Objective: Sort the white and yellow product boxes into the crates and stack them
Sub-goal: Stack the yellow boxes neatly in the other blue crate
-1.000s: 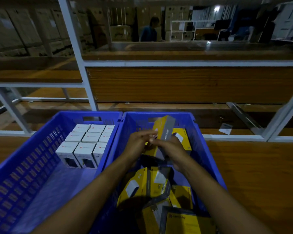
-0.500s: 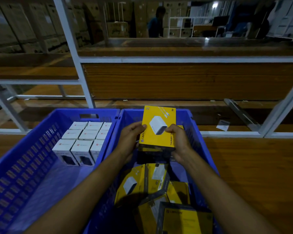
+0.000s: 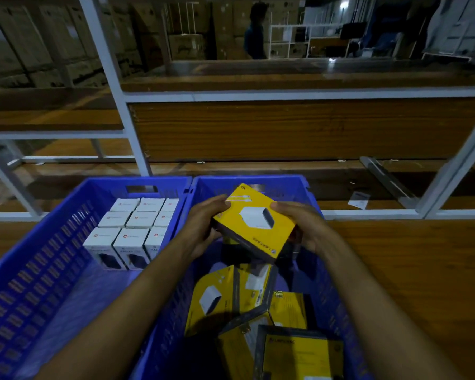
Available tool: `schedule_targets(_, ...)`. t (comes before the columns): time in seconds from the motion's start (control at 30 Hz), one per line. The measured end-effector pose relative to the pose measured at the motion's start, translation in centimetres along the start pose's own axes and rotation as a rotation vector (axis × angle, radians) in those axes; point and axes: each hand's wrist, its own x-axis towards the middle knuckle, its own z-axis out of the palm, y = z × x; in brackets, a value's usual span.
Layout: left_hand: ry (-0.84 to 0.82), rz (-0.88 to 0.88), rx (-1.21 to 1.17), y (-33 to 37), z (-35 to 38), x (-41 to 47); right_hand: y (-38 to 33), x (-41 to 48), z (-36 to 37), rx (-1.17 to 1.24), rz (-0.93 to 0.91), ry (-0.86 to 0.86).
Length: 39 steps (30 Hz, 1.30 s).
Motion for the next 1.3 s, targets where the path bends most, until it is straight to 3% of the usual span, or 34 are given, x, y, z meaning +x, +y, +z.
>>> schedule_targets(0.1, 0.071, 0.019, -0.094, 0.0, 0.1, 0.0, 0.0, 0.7, -0.7, 0.166, 0.045, 0.058)
schedule_targets(0.23, 0.059, 0.067, -0.124, -0.9, 0.2, 0.4, 0.7, 0.4, 0.0, 0.091, 0.188, -0.133)
schedule_targets(0.3, 0.082, 0.084, -0.102, -0.8, 0.3, 0.3, 1.1, 0.4, 1.0, 0.089, 0.159, -0.150)
schedule_targets(0.5, 0.024, 0.061, 0.123, -1.0, 0.5, -0.1, 0.9, 1.1, 0.8, 0.174, -0.035, 0.035)
schedule_targets(0.63, -0.008, 0.049, 0.092, -1.4, 0.9, -0.2, 0.9, 0.8, 0.9, 0.149, -0.109, 0.106)
schedule_targets(0.77, -0.022, 0.149, 0.046, -1.1, 0.7, -0.1, 0.9, 0.4, 1.3, -0.016, -0.170, 0.021)
schedule_targets(0.87, 0.036, 0.177, 0.049, -1.1, 0.6, 0.2, 1.6, 0.1, 1.8, -0.217, -0.059, -0.140)
schedule_targets(0.97, 0.141, 0.081, 0.103, -1.3, 0.3, 0.5, 2.5, 0.4, 2.3, -0.213, 0.064, -0.213)
schedule_targets(1.13, 0.204, -0.221, 0.195, -1.6, 0.1, 0.4, 3.3, 0.5, 3.6, -0.243, 0.131, -0.099)
schedule_targets(1.3, 0.205, -0.275, 0.268, -1.7, -0.3, 0.7, 4.0, 1.0, 4.4, -0.181, 0.196, -0.007)
